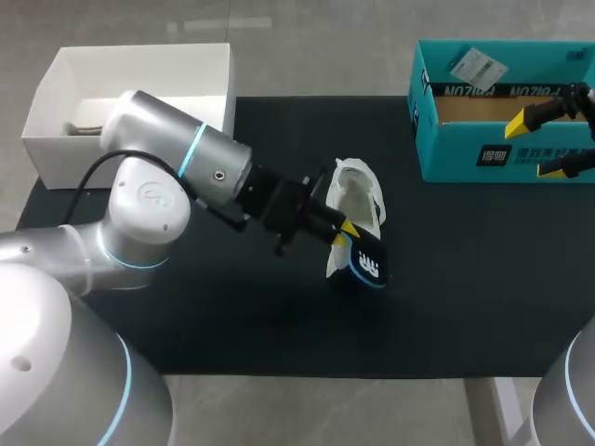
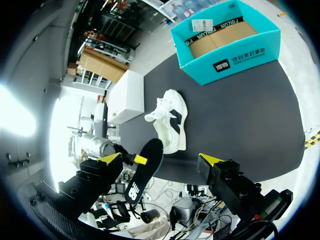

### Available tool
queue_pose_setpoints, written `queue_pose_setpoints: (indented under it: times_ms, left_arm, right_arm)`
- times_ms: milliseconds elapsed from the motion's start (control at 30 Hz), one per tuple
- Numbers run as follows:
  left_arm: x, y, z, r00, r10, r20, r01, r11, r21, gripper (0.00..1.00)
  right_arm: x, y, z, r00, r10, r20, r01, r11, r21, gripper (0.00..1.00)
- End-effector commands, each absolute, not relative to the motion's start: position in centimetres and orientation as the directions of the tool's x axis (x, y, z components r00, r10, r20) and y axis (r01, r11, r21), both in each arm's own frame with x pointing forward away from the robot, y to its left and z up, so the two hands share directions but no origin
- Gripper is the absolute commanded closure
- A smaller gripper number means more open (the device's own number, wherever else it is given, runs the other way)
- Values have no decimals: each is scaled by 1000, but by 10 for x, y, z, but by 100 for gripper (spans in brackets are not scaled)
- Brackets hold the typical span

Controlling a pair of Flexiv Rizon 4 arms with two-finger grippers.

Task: Take the shoe out of the shoebox, open the shoe tongue, remove and reinsert the insole, then place the shoe into the shoebox

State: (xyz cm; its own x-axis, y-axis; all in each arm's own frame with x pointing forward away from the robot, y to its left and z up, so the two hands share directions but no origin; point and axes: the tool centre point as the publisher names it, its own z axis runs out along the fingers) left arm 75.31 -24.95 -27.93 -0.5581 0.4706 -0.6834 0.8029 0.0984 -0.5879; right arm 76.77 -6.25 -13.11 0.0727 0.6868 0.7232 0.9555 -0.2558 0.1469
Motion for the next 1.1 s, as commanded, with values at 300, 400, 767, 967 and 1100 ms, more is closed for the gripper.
queue_pose_setpoints:
  times_ms: [300, 400, 767, 967, 1100]
  left_arm:
    - [754, -252, -280, -558, 472, -682, 803, 98, -588, 100]
    - [757, -254, -284, -560, 475, -679, 801, 103, -589, 100]
    - [777, -267, -306, -588, 464, -663, 794, 174, -583, 100]
    - [791, -260, -310, -620, 425, -659, 772, 182, -609, 100]
    - [793, -253, -313, -642, 426, -637, 750, 177, -638, 100]
  right_arm:
    - [768, -62, -131, 74, 688, 722, 955, -256, 146, 0]
    - [768, -62, -131, 74, 688, 722, 955, -256, 146, 0]
    - [768, -62, -131, 74, 688, 722, 955, -256, 146, 0]
    - [768, -62, -131, 74, 688, 722, 955, -256, 146, 0]
    - [768, -62, -131, 74, 688, 722, 955, -256, 146, 0]
